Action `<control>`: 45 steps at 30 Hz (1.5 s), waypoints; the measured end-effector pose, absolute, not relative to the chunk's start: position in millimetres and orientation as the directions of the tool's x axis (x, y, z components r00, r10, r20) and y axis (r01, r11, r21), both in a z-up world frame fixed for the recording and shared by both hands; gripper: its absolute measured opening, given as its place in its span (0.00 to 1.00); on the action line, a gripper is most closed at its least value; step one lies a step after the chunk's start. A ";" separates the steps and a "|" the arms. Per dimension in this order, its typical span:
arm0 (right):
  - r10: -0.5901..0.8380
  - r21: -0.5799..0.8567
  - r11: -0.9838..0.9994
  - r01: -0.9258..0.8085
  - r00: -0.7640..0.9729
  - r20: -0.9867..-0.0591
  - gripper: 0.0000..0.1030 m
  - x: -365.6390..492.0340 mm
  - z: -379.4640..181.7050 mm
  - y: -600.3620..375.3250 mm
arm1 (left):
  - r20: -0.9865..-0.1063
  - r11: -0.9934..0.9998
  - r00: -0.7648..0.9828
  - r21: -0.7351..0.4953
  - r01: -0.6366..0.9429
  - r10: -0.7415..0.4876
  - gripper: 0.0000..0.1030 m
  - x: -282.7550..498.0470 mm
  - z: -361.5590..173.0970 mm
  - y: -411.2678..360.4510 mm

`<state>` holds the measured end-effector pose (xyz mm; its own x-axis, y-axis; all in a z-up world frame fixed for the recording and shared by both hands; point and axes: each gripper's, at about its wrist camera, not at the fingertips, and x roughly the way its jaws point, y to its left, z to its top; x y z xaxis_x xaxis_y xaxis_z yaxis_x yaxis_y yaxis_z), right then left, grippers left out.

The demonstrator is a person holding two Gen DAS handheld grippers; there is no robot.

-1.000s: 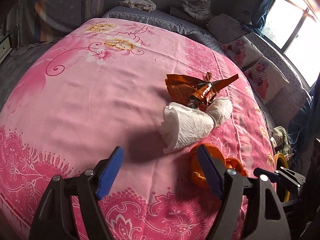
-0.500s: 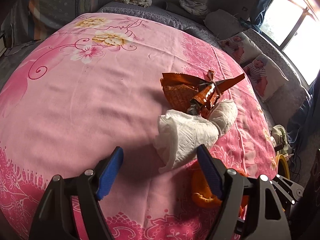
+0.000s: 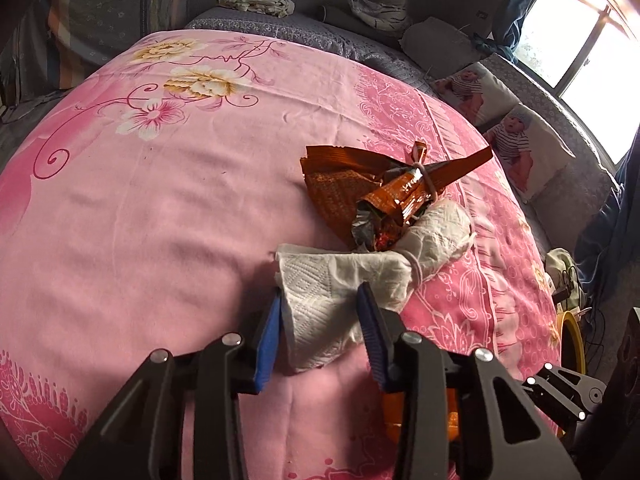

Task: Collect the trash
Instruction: 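Grasp the orange peels with the right tool while the left tool grasps the white tissue roll, then carry the orange peels and tissue roll over the yellow-rimmed bin with both tools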

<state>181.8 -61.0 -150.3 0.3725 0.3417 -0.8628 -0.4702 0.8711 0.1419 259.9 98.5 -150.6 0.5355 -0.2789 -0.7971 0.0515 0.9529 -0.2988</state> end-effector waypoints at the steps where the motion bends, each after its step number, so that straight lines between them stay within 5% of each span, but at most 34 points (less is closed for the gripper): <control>1: 0.342 0.142 0.872 -0.469 0.373 -0.863 0.52 182.6 -151.3 -61.5 | -0.797 0.956 0.539 -0.290 0.054 -0.272 0.32 259.5 -150.4 96.5; 14: 0.378 0.190 0.869 -0.456 0.365 -0.851 0.34 171.7 -142.2 -75.2 | -0.786 0.959 0.563 -0.282 0.038 -0.254 0.14 248.0 -139.6 98.9; 45: 0.383 0.242 0.911 -0.334 0.469 -0.796 0.33 145.1 -107.1 -154.9 | -0.704 0.934 0.625 -0.333 0.127 -0.336 0.04 184.7 -83.3 90.8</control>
<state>145.1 -154.9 -107.1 0.4686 0.3832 -0.7960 -0.3339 0.9110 0.2420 184.7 90.8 -83.3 0.6254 -0.3359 -0.7043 0.1270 0.9344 -0.3329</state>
